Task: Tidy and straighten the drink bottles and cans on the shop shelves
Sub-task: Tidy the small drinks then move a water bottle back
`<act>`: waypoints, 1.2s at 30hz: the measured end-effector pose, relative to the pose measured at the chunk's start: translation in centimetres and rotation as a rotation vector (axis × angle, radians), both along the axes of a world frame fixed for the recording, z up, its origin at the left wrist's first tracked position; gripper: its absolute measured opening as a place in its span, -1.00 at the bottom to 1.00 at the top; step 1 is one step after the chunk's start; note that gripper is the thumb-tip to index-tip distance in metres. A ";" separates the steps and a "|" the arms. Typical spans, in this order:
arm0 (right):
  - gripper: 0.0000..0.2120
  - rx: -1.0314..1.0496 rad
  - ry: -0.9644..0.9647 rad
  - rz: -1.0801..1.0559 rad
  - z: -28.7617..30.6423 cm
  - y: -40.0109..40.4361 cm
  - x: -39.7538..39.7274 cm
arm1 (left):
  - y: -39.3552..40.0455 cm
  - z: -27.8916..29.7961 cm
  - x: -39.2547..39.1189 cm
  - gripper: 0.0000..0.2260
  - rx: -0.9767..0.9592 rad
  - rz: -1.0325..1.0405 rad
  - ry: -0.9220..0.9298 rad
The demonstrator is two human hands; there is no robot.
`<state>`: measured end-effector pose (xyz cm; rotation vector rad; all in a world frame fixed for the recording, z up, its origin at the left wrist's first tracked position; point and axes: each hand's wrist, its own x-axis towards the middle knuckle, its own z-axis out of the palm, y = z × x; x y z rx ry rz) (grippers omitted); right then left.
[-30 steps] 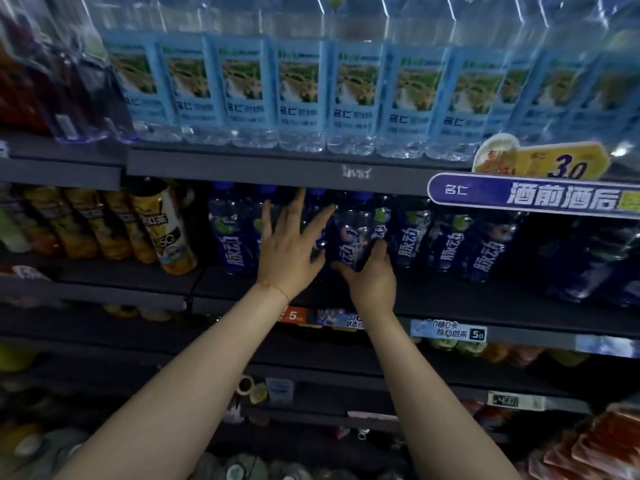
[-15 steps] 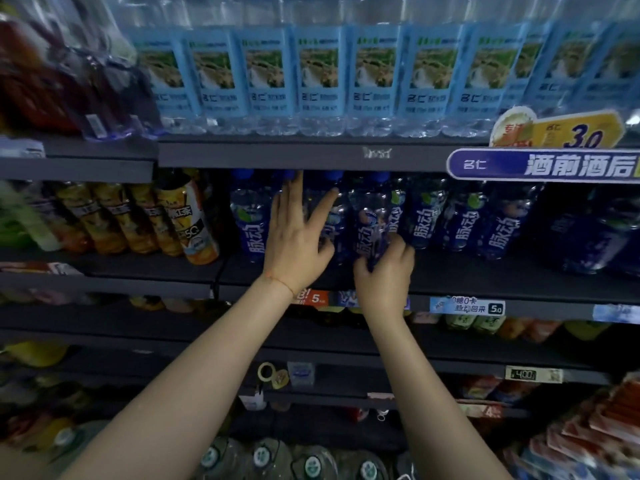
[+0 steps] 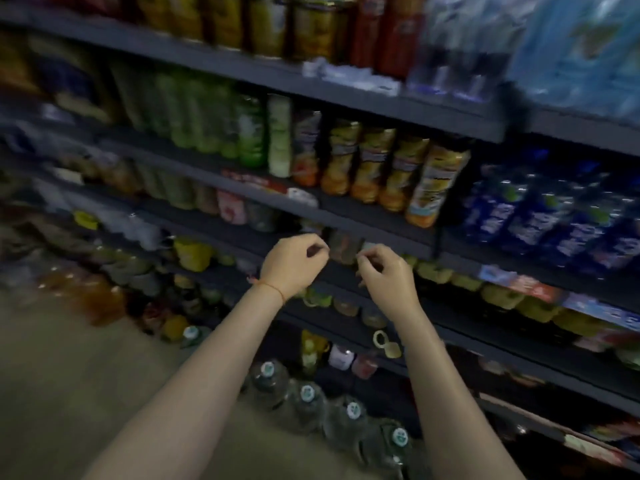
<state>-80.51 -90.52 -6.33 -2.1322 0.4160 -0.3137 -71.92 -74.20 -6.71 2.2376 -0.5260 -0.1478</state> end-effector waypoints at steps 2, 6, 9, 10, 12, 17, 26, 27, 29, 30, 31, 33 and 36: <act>-0.83 0.021 0.039 0.054 -0.5 5.1 2.3 | 5.4 -1.1 1.5 -0.86 -0.068 0.062 0.071; -0.87 0.092 0.105 0.133 -1.5 13.0 7.1 | 13.3 -2.1 4.4 -0.84 -0.178 0.137 0.180; -0.88 0.172 0.124 0.125 -2.3 17.2 11.1 | 17.5 -2.9 7.7 -0.85 -0.246 0.211 0.248; -0.89 0.194 0.122 0.118 -2.7 18.4 12.7 | 18.8 -3.2 9.0 -0.85 -0.267 0.232 0.269; -0.91 0.231 0.125 0.111 -3.5 20.7 16.2 | 21.2 -3.8 12.0 -0.85 -0.293 0.256 0.300; -0.88 0.300 0.057 0.126 -5.6 26.5 27.2 | 27.4 -4.4 22.1 -0.85 -0.285 0.281 0.307; -0.86 0.317 -0.060 0.214 -2.3 37.7 47.3 | 39.4 -0.9 42.0 -0.86 -0.272 0.423 0.193; -0.85 0.298 -0.068 0.220 -1.8 38.9 48.9 | 40.6 -0.5 43.7 -0.86 -0.292 0.437 0.166; -0.84 0.283 -0.075 0.219 -0.8 40.7 51.6 | 42.9 0.0 46.6 -0.86 -0.325 0.450 0.126; -0.84 0.284 -0.071 0.213 -0.3 41.6 52.8 | 44.1 0.4 48.1 -0.85 -0.332 0.445 0.108; -0.85 0.282 -0.068 0.204 0.2 42.5 54.0 | 45.1 0.8 49.6 -0.84 -0.337 0.429 0.091; -0.88 0.276 -0.080 0.170 0.7 44.3 56.5 | 46.9 1.2 52.8 -0.83 -0.349 0.401 0.063; -0.90 0.228 -0.135 0.136 1.1 48.4 60.6 | 50.2 1.8 57.9 -0.87 -0.368 0.337 0.010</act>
